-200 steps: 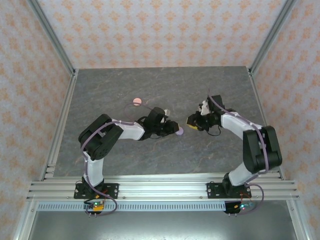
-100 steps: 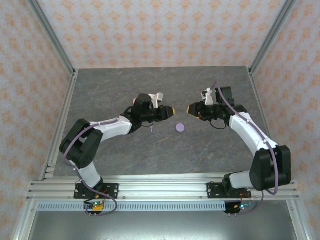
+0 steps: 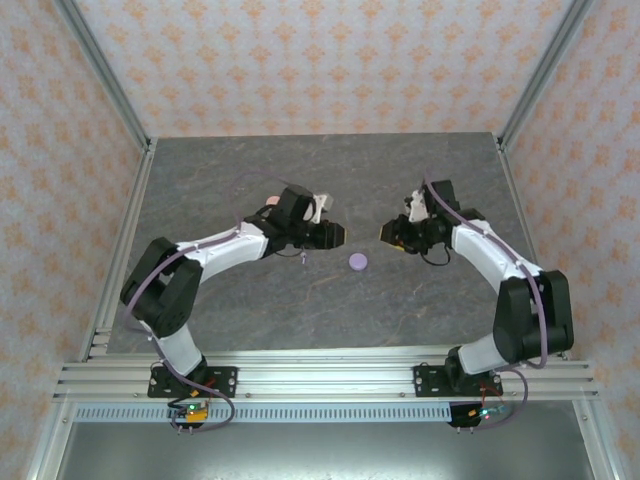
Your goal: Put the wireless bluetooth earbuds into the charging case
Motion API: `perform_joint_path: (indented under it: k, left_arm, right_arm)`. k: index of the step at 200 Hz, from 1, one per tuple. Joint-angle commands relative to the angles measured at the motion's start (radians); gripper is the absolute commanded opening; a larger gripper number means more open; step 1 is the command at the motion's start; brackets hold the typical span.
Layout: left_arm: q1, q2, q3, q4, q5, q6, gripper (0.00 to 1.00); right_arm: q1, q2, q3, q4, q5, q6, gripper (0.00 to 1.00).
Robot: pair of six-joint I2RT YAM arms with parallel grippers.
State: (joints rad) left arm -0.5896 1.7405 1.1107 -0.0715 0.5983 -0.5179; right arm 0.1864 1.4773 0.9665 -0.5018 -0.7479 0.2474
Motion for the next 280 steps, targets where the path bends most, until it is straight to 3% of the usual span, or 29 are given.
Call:
perform_joint_path:
  k: [1, 61, 96, 137, 167, 204, 260, 280]
  left_arm:
    - [-0.046, 0.039, 0.047, -0.135, -0.08, 0.061, 0.41]
    - [-0.096, 0.142, 0.147, -0.209, -0.137, 0.133, 0.5]
    - [-0.171, 0.163, 0.259, -0.37, -0.354, 0.294, 0.7]
    - [-0.224, 0.27, 0.419, -0.542, -0.512, 0.378, 0.78]
    - [-0.251, 0.343, 0.505, -0.606, -0.53, 0.394, 0.79]
    - [-0.243, 0.346, 0.491, -0.58, -0.545, 0.337, 0.77]
    - [-0.155, 0.266, 0.357, -0.433, -0.379, 0.253, 0.67]
    - [-0.128, 0.255, 0.326, -0.404, -0.35, 0.228, 0.56]
  right_arm:
    - [0.01, 0.042, -0.012, -0.011, 0.016, -0.03, 0.36]
    - [0.038, 0.138, -0.034, 0.029, 0.125, 0.063, 0.33]
    - [0.021, 0.127, -0.056, 0.025, 0.202, 0.076, 0.35]
    - [-0.028, 0.085, -0.083, -0.006, 0.268, 0.066, 0.37]
    - [-0.038, 0.07, -0.101, -0.012, 0.267, 0.055, 0.38]
    - [-0.038, 0.089, -0.12, 0.009, 0.168, 0.047, 0.38]
    - [-0.014, 0.147, -0.151, 0.108, 0.05, 0.1, 0.36]
    - [0.003, 0.166, -0.153, 0.15, 0.048, 0.143, 0.33]
